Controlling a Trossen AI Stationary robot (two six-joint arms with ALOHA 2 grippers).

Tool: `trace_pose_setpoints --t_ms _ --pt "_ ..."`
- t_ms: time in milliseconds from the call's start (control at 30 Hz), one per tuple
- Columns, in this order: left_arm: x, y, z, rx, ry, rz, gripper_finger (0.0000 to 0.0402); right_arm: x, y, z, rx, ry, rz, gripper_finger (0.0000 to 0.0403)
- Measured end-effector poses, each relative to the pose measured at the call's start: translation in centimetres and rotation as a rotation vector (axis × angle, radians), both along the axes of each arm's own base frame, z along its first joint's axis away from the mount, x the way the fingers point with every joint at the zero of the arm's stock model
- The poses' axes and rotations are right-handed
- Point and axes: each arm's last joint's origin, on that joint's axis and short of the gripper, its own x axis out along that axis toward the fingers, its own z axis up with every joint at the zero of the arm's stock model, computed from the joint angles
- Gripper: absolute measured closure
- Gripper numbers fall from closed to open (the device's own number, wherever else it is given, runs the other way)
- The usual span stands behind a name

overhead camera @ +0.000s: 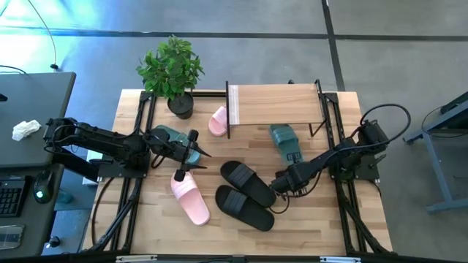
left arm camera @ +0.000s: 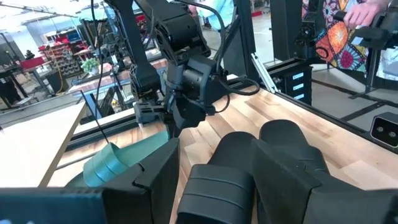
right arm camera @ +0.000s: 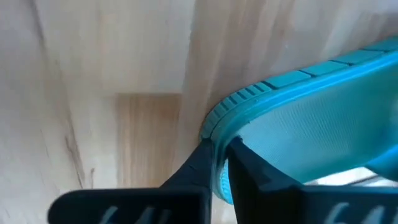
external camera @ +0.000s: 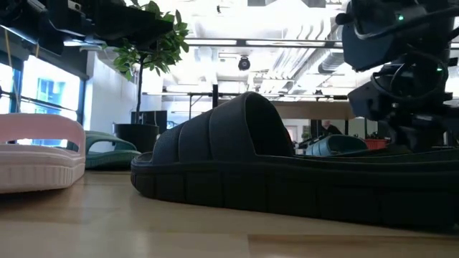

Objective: Pick and place slides into the shelf
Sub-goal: Put the right green slide under the shelf

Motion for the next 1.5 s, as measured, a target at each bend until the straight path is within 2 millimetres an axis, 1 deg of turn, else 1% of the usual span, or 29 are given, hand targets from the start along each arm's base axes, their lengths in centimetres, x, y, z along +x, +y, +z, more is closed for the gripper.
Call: trace_pose_setpoints --t_ms 167,300,500,633,833,1067,1300,1500 --pt "0.0 0.0 0.0 0.0 0.0 0.0 0.022 0.0 -0.1 0.3 -0.112 -0.097 -0.09 0.04" --pt "0.0 0.0 0.0 0.0 -0.001 0.0 0.022 -0.2 -0.5 1.2 -0.135 -0.184 -0.198 0.0401" --pt "0.0 0.0 0.0 0.0 -0.001 0.0 0.022 -0.3 -2.3 2.7 -0.144 -0.274 -0.406 0.0402" --pt "0.0 0.0 0.0 0.0 -0.001 0.0 0.022 -0.4 -4.0 3.1 -0.166 -0.26 -0.482 0.0402" --pt "0.0 0.0 0.0 0.0 -0.001 0.0 0.022 0.2 -6.2 3.1 -0.191 -0.227 -0.418 0.0403" --pt "0.0 0.0 0.0 0.0 -0.001 0.0 0.022 0.3 -8.9 3.1 -0.202 -0.168 -0.405 0.0403" --pt "0.0 0.0 0.0 0.0 -0.001 0.0 0.022 0.0 -11.4 3.0 -0.193 -0.126 -0.469 0.0403" --pt "0.0 0.0 0.0 0.0 -0.001 0.001 0.022 -0.1 -12.5 2.9 -0.135 -0.109 -0.507 0.0403"
